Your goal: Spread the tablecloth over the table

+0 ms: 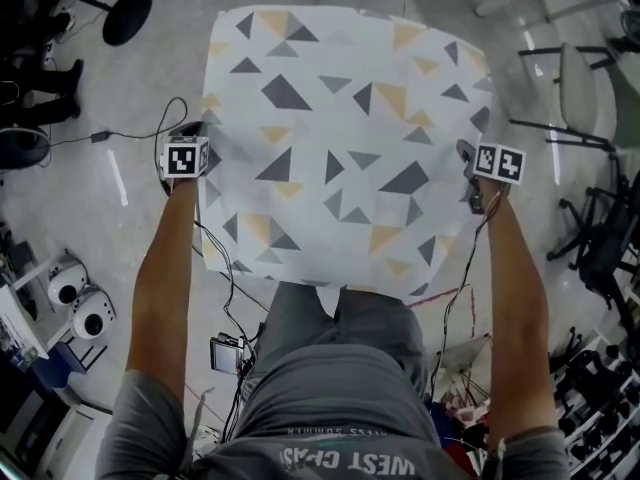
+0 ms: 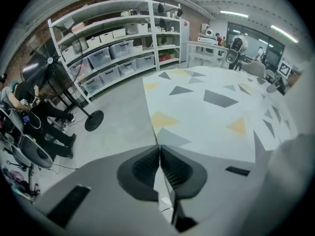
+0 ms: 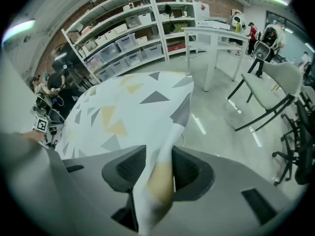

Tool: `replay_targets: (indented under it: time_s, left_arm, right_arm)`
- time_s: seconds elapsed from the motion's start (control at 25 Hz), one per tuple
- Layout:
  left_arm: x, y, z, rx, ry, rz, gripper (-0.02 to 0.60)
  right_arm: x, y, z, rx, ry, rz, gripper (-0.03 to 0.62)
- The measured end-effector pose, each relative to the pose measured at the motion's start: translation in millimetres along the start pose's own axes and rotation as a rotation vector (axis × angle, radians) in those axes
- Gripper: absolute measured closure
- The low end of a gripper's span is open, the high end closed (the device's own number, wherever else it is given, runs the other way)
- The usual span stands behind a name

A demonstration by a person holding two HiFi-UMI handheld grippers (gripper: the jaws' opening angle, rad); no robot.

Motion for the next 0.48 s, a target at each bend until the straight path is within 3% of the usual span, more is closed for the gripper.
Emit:
replay_targets:
  time_s: [0.08,0.16,0.28,0.36,0.48]
  left_arm:
    - [8,15,-5,-0.049,0.02,0.007,0.584]
    - [16,35,-11,-0.073,0.034,-0.004,0.584]
    - [3,34,-36,-0.086,-0.04,0.076,0.583]
    - [-10,-1,-55,-0.031,-0.129,0.151,0.583]
    - [0,-83,-67,0.146,-0.195,0.185,0.583]
  right_arm:
    - [1,7,-4,-0.063,-0.018,0.015,0.401]
    - [-2,20,-7,-0.092,-0.048,0.024,0.391]
    - [-5,36,0,0.011,-0.024,-0.079,0.368]
    - [-2,34,3,0.075,-0.003,-0.129,0.358]
    - [10,19,-2,0.069,-0.005,-0.094,0.322]
Point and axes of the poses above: the fingertips, and each gripper's own axes: z forward along the fingers, y to its left, x out of its underside, the point moved 3 cm from there along -z, backward along the fingers
